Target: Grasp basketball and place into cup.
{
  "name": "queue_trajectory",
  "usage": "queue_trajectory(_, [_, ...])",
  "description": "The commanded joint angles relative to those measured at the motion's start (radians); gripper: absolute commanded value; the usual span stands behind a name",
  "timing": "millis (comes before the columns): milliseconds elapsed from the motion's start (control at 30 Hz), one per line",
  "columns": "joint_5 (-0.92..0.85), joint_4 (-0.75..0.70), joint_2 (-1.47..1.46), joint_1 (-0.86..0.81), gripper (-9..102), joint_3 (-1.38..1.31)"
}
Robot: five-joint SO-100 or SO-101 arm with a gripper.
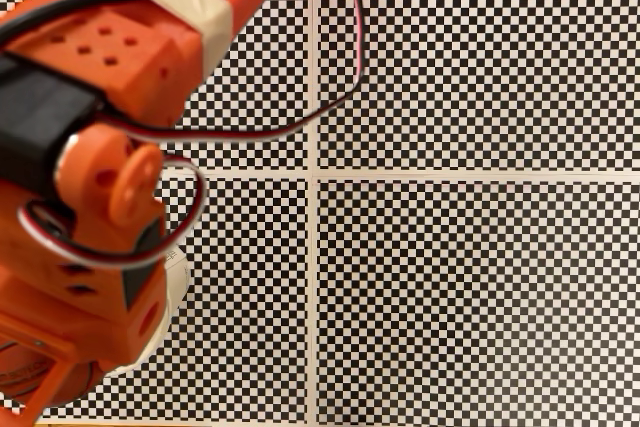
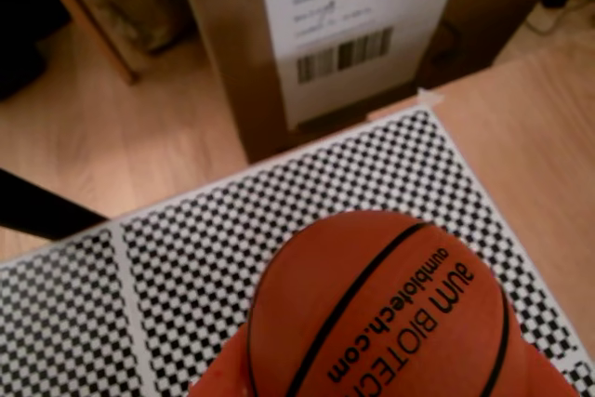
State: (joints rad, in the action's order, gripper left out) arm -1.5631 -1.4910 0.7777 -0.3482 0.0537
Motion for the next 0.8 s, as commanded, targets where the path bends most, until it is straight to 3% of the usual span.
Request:
queue_trajectory(0, [0.011,0.020,0.009,0.012,33,-0.249])
queue_trajectory(767, [0.000,0.026,0.005,0.017,40,-0.249])
